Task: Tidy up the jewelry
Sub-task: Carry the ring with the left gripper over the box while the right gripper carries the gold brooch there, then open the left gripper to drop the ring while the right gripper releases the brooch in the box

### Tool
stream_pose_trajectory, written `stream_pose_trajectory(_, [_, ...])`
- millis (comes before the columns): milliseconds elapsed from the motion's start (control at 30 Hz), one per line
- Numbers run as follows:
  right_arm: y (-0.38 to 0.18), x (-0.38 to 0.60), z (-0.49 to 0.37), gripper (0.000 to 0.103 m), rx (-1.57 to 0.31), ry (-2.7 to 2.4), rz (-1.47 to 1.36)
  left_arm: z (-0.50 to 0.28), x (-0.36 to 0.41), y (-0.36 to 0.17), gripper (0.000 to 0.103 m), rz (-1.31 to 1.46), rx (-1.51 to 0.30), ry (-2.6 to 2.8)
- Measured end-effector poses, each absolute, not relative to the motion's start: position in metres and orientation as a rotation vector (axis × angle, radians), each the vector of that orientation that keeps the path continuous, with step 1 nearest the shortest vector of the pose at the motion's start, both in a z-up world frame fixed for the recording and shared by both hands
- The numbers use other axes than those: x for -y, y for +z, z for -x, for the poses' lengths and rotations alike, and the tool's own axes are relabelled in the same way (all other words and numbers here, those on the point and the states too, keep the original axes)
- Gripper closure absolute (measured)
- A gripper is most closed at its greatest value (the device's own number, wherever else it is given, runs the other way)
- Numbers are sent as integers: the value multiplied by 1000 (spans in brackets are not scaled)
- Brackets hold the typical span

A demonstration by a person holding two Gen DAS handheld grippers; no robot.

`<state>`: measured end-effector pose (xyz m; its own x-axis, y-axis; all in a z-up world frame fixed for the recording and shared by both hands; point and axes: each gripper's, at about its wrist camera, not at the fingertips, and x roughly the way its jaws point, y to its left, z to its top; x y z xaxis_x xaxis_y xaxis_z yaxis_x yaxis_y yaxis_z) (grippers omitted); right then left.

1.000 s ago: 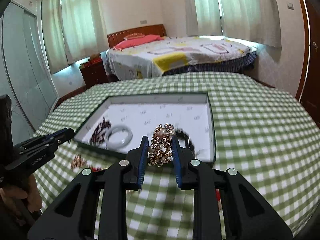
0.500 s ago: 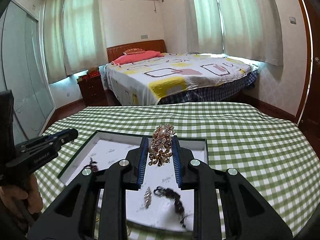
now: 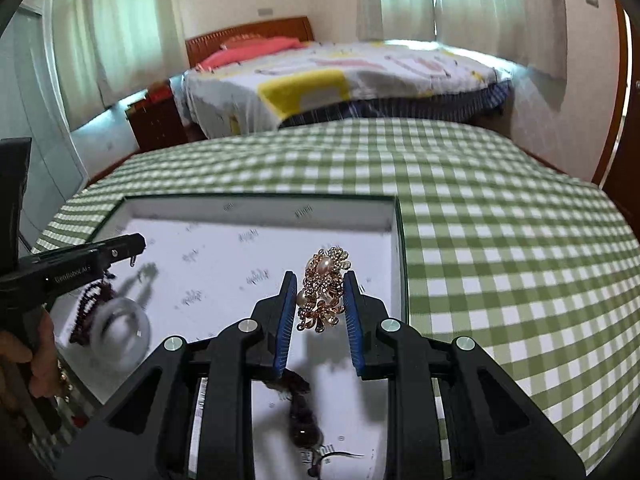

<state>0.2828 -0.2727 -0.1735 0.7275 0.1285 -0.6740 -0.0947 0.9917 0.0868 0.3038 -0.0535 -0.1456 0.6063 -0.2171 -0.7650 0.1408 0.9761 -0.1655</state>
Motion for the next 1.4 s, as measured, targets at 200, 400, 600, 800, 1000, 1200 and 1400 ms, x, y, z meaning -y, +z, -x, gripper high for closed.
stream_pose_trajectory(200, [-181, 274, -290, 79, -792, 126, -51, -309, 60, -151, 83, 74, -974, -224])
stream_pose_trajectory(400, [-183, 274, -290, 79, -803, 134, -57, -308, 59, -154, 82, 70, -984, -206])
stream_pose_trajectory(600, [-183, 274, -290, 79, -801, 131, -57, -308, 57, -150, 66, 82, -967, -201])
stream_pose_trajectory(800, [-181, 274, -290, 74, -789, 130, -59, -302, 53, -146, 57, 88, -942, -200])
stream_pose_trajectory(1000, [-177, 274, -286, 68, -776, 126, -56, -299, 52, -144, 46, 101, -926, -194])
stream_pose_trajectory(1200, [-172, 274, -282, 59, -762, 123, -56, -297, 52, -142, 39, 105, -915, -194])
stream_pose_trajectory(1400, [-163, 274, -275, 55, -742, 122, -59, -288, 52, -134, 37, 107, -881, -203])
